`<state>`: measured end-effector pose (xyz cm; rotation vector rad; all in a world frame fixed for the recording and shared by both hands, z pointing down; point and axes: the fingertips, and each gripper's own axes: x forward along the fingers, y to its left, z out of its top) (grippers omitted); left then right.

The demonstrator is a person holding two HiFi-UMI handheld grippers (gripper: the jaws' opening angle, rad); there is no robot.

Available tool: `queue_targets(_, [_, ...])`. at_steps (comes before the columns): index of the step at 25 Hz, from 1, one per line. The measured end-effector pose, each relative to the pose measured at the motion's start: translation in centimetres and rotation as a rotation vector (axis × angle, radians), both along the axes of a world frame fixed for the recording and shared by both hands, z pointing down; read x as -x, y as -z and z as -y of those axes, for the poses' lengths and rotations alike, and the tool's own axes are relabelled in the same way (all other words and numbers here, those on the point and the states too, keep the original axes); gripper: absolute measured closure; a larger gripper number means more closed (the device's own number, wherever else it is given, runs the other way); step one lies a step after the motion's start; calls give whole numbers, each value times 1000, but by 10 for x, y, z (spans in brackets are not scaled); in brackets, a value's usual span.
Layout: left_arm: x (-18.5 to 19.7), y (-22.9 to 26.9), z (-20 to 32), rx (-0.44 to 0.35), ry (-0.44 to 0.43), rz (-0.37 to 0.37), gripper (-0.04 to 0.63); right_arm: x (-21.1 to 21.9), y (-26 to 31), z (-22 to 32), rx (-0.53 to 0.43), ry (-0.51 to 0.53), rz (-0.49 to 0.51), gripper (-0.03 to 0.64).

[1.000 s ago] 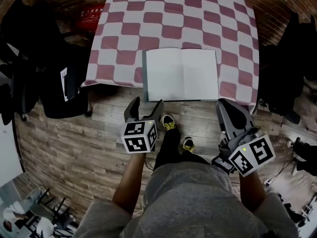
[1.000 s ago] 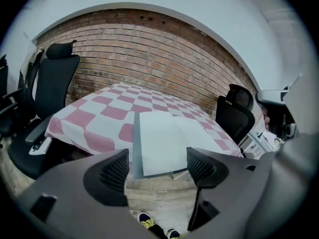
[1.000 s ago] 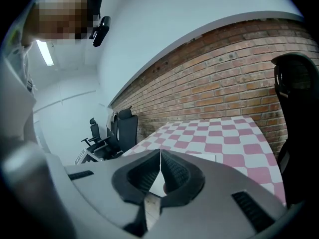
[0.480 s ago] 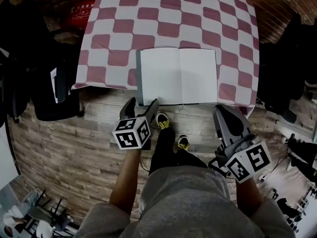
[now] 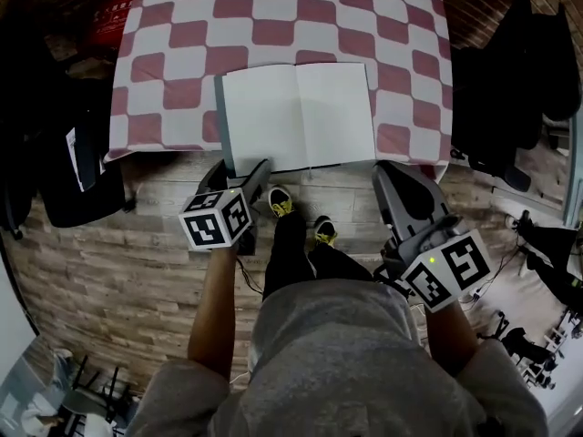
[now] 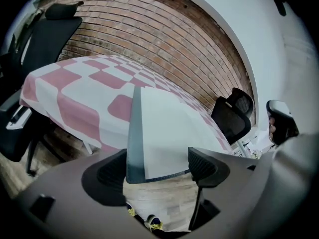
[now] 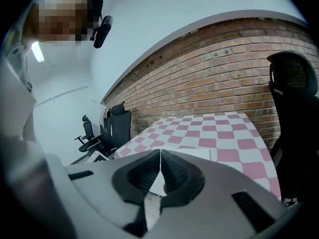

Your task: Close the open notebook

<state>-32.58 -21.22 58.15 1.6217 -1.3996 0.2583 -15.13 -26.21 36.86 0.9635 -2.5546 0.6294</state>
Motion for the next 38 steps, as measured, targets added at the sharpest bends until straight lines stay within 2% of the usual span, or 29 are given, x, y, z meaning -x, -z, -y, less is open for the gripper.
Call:
queue_targets(4, [0, 4, -5, 9, 5, -29, 225, -12, 6, -2, -8, -24, -5, 592])
queue_targets(8, [5, 14, -8, -1, 23, -11, 252, -22, 13, -2, -22, -42, 13, 592])
queue_targets(9, [8, 17, -7, -7, 39, -2, 283, -25, 14, -1, -25, -46, 21, 592])
queue_targets(11, [14, 23, -4, -16, 82, 14, 417, -30, 18, 1, -33, -47, 32, 592])
queue_targets(12, [16, 26, -5, -17, 99, 13, 462, -32, 19, 1, -36, -45, 36, 592])
queue_targets(14, [17, 30, -6, -11, 120, -2, 496, -35, 21, 0, -34, -41, 46, 592])
queue_targets(17, [14, 37, -7, -9, 144, -14, 517, -41, 24, 3, -30, -41, 60, 592])
queue_targets(28, [10, 75, -2, -45, 201, 47, 537, -58, 42, 24, -58, -12, 125, 592])
queue_targets(38, [-40, 130, 14, -138, 108, 116, 552, -93, 59, 35, -82, -43, 203, 592])
